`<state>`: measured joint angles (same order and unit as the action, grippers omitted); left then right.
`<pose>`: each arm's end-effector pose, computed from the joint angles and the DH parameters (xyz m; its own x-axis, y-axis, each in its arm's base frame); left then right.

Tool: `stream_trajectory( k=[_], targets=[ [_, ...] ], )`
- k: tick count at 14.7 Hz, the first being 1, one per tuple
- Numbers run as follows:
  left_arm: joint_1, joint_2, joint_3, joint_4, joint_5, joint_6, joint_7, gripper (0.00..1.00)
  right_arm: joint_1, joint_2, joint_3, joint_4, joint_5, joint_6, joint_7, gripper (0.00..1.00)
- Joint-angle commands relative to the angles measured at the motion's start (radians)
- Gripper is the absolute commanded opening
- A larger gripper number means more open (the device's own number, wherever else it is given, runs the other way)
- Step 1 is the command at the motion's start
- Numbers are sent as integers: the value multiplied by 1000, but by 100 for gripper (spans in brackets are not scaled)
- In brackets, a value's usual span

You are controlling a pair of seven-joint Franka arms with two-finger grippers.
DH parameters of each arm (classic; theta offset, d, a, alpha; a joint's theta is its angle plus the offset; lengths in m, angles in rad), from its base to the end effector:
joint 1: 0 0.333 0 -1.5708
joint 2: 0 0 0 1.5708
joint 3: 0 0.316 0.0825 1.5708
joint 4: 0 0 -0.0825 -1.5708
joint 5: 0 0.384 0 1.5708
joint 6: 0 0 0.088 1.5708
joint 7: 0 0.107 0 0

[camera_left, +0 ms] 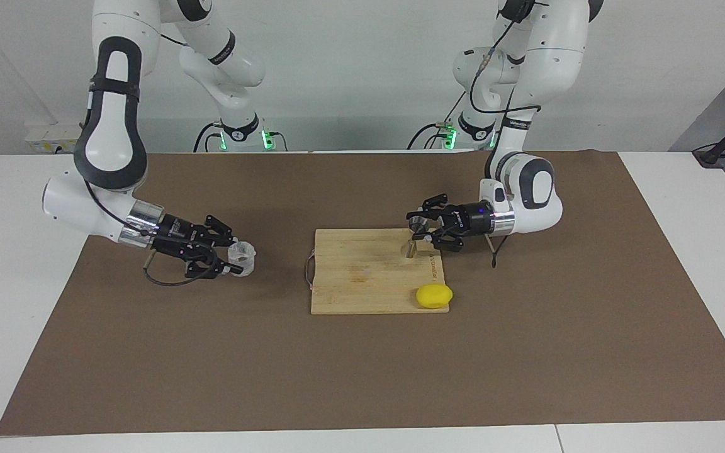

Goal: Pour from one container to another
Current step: 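Carry the dark cup onto the board while the right gripper lifts the clear cup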

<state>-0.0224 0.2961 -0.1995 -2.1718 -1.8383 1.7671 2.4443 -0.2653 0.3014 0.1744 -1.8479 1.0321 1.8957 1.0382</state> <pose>0.5293 -0.2034 0.3013 0.0570 0.0728 0.9957 -0.9915 -0.1127 0.0650 0.6199 -0.0004 0.3795 -0.0057 -0.5405 -0.8413 -0.9962 0.0762 -0.0422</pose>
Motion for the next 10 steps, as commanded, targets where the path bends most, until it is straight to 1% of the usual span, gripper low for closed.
stream_trajectory(
  k=[1,6,8,10],
  targets=[
    [-68,-26,15,-31,-99,75,87,42,23,-42,5,-36,-10,23,42,0],
    [-174,-14,17,-23,-255,189,160,43,83,-51,5,-34,-10,46,71,0],
    [-211,0,19,-16,-294,198,182,43,100,-54,2,-34,-12,51,71,0],
    [-246,41,19,7,-332,201,214,43,109,-57,2,-34,-17,54,71,0]
  ],
)
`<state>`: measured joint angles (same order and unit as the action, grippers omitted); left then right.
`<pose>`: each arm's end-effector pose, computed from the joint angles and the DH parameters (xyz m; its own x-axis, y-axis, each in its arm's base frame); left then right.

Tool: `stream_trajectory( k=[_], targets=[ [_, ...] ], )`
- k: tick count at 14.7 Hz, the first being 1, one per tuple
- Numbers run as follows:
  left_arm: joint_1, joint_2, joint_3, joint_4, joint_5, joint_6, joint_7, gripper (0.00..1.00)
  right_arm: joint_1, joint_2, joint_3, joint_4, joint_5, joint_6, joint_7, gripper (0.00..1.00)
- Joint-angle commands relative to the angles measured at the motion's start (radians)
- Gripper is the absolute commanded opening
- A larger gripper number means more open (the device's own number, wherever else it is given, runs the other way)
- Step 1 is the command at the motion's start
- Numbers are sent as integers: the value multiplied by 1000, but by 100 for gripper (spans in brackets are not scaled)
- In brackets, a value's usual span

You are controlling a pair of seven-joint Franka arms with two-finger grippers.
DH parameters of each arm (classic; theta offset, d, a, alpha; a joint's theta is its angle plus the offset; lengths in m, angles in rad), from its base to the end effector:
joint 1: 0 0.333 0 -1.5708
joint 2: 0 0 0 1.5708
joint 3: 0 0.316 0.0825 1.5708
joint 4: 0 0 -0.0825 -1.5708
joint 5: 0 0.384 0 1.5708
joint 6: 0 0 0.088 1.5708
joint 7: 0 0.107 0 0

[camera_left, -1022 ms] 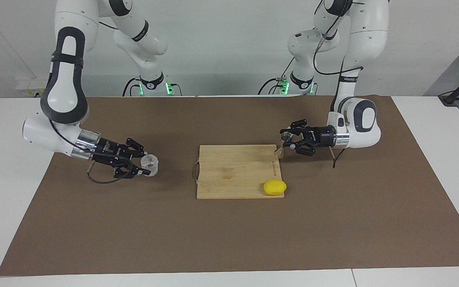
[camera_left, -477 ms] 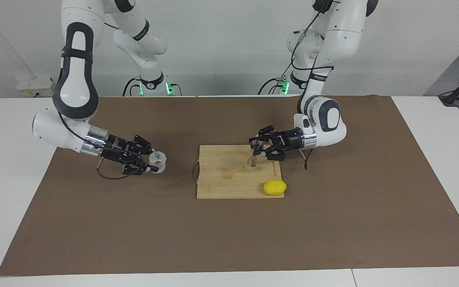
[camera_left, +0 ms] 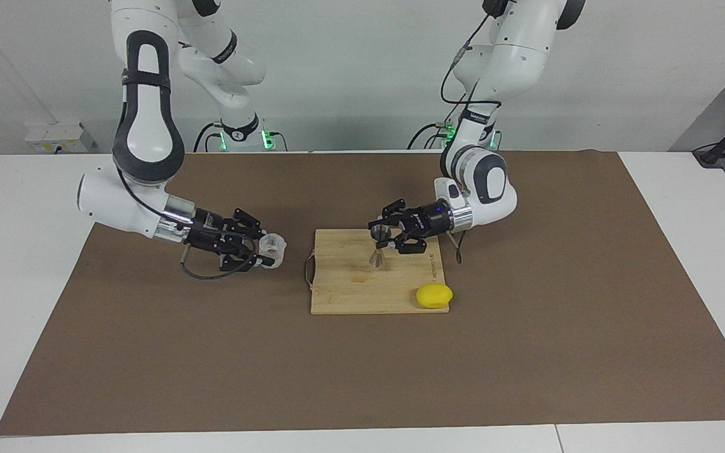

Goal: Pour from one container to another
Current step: 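Carry the dark cup onto the board while the right gripper lifts the clear cup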

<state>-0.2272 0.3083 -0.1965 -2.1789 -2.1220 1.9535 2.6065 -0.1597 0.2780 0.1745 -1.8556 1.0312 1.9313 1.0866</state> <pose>0.5028 -0.2863 0.2860 0.0092 0.0535 0.9985 -0.9700 -0.2423 0.0219 0.6168 0.0617 0.3903 0.0161 -0.5565 -0.8307 -0.9992 0.0221 -0.0342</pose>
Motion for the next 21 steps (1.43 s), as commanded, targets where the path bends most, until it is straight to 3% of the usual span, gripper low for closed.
stream_trajectory(
  k=[1,11,15,18,21],
  targets=[
    [-44,37,16,22,-61,19,67,43,21,-36,2,-28,-20,24,24,0],
    [-72,92,17,50,-84,73,145,46,111,-48,0,-33,-65,83,90,0],
    [-72,94,17,50,-82,73,145,64,134,-46,3,-25,-121,97,139,0],
    [-72,94,17,50,-81,84,145,100,144,-45,3,-7,-148,97,174,0],
    [-70,94,17,48,-79,84,144,100,175,-43,2,-7,-157,121,199,0]
  ],
)
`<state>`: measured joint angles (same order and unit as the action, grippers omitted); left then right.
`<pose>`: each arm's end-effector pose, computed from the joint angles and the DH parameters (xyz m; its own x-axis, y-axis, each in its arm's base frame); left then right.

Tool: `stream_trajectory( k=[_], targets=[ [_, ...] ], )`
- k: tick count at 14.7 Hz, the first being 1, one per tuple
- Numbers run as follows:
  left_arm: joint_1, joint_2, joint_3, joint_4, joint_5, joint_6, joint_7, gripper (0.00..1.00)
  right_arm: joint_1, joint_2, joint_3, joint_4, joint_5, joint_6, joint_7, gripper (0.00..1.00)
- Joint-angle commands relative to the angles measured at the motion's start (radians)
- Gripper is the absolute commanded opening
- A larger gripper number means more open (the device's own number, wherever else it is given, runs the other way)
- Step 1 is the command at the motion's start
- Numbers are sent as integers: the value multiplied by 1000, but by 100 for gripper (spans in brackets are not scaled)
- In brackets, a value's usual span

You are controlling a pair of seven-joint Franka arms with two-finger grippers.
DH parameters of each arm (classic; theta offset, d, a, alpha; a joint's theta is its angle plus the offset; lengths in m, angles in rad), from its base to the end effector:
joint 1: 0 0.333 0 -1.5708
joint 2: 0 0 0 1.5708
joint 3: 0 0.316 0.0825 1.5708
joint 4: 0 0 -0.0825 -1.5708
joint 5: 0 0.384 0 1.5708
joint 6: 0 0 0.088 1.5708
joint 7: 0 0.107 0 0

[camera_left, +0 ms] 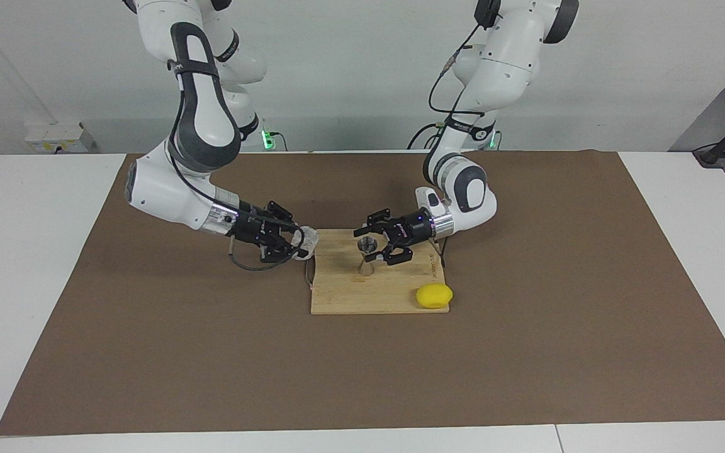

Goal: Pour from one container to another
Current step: 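Release the dark cup on the board while the right gripper brings the clear cup over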

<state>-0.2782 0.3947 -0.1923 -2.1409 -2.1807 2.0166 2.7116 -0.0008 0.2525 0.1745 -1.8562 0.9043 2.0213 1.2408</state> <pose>0.5002 -0.3060 0.2479 -0.0114 -0.0045 0.9999 -0.9612 -0.2755 -0.0122 0.6044 0.1460 0.4014 0.0293 -0.6687 -0.7429 -0.9990 -0.0444 0.0006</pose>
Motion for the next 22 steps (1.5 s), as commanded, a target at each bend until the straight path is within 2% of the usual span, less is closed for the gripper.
stream_trajectory(
  k=[1,7,14,17,22],
  targets=[
    [-19,6,11,10,-21,19,39,100,27,-18,2,-6,-35,43,54,0],
    [28,-5,16,-31,-4,-33,37,100,87,-13,0,28,-97,73,120,0],
    [171,-34,16,-125,169,-133,36,100,125,10,-1,91,-209,71,213,0],
    [241,-48,17,-166,273,-176,34,100,148,24,-1,129,-264,71,268,0],
    [448,-86,19,-180,528,-259,27,100,185,39,-1,169,-337,71,324,0]
  ],
)
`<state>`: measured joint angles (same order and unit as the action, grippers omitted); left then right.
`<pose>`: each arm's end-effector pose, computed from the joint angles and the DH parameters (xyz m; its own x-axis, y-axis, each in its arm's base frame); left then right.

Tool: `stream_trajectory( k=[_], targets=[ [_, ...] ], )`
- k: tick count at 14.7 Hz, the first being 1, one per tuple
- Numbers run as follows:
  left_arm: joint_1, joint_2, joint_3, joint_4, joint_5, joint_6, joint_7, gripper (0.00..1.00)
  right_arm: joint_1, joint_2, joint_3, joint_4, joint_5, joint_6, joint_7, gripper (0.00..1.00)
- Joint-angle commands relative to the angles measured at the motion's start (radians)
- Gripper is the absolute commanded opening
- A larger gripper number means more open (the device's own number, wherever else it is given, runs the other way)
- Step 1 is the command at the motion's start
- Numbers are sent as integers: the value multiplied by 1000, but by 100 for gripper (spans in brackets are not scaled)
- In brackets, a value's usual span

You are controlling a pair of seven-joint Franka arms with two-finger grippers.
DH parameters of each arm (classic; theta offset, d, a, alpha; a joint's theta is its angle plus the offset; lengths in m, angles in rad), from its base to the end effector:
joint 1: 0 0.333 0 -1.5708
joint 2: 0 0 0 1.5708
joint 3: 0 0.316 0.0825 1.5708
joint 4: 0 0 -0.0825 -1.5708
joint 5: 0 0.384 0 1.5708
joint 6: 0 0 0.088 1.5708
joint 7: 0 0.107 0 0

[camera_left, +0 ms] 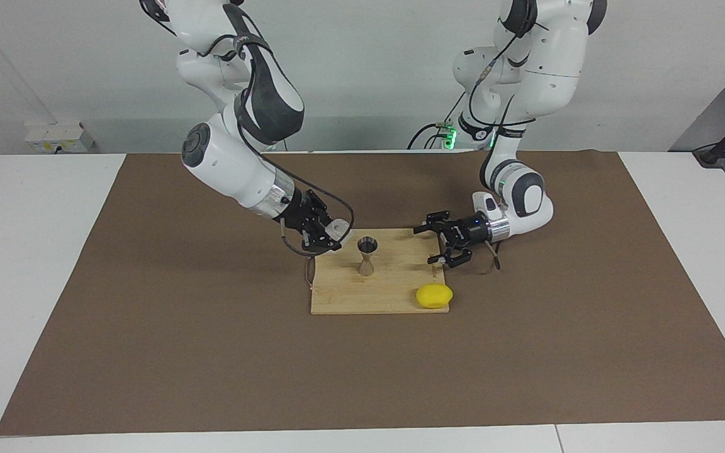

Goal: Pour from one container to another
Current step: 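Release the dark cup on the board while the right gripper brings the clear cup over, then withdraw the left gripper while the right gripper tilts the clear cup over the dark cup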

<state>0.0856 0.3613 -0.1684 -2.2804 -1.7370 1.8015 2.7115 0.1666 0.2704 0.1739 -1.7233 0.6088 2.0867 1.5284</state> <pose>0.5031 -0.1263 0.2195 -0.0432 -0.0742 0.9963 -0.9825 -0.1778 -0.0558 0.6052 0.2347 0.4466 0.0834 -0.8249 -0.5592 -0.9962 -0.0829 -0.0264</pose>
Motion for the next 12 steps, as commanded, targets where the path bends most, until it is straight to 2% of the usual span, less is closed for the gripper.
stream_trajectory(
  k=[1,7,12],
  targets=[
    [126,-64,-5,-40,141,-57,25,100,27,23,-4,34,-43,7,36,0],
    [337,-148,-2,-28,477,-204,-125,100,67,21,-4,36,-164,6,105,0],
    [447,-165,7,73,721,-274,-200,100,91,32,-4,70,-283,3,209,0]
  ],
)
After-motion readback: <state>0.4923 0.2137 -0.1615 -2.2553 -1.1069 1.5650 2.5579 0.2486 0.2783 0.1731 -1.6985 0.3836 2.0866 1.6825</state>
